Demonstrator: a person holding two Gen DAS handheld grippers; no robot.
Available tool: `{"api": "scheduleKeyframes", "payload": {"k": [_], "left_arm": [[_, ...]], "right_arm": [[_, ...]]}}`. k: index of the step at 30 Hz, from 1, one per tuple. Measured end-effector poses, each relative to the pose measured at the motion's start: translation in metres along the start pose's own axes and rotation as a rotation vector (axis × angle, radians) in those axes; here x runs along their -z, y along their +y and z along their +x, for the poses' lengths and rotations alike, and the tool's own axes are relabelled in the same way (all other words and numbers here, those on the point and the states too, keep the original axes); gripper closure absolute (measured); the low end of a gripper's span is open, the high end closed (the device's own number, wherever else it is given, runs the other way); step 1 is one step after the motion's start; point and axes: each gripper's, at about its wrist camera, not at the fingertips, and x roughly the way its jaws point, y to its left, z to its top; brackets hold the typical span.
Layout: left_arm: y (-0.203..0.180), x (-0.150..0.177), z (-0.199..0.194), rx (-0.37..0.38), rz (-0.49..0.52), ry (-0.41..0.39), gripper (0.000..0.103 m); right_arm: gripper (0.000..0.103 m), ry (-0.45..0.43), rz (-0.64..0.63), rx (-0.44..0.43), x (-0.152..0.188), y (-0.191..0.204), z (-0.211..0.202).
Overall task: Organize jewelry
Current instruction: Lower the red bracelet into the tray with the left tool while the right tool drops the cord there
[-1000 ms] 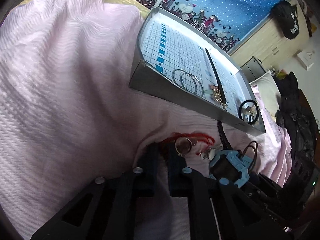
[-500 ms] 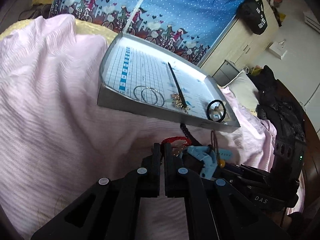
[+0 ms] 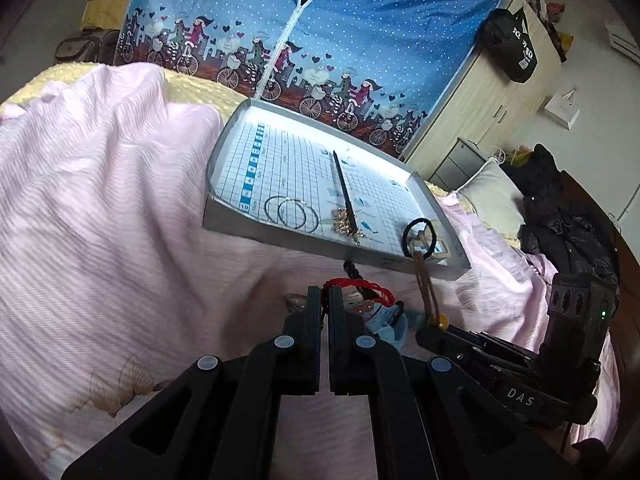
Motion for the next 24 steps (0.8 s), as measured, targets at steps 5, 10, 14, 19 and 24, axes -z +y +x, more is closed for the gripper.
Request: {"api": "scheduleKeyframes", "payload": {"k": [5, 10, 14, 19, 24], "left_arm": [[-0.013, -0.011, -0.008, -0.026, 0.003, -0.025, 0.102], [-0.027, -0.029, -0.004, -0.065, 0.020, -0.063, 0.102], [-0.035, -0.043, 0.015, -0.095, 0.001, -0.092, 0.102], [-0.045, -0.056, 0.054, -0.076, -0.029, -0.085, 0.102], [-0.063, -0.061, 0.092, -0.060, 0.002, -0.053, 0.102]], "right_arm": [[0.078, -0.063, 0.024, 0.014, -0.008, -0.005, -0.014], [0.078, -0.136, 0.054, 0.062, -0.021, -0.019, -0.029], [0.078, -0.188, 0.070, 0.125, -0.031, -0.039, -0.037], [0.078, -0.221, 0.095, 0.236, -0.038, -0.069, -0.040], [0.078, -0.225, 0.102, 0.296, -0.046, -0.091, -0.034]]}}
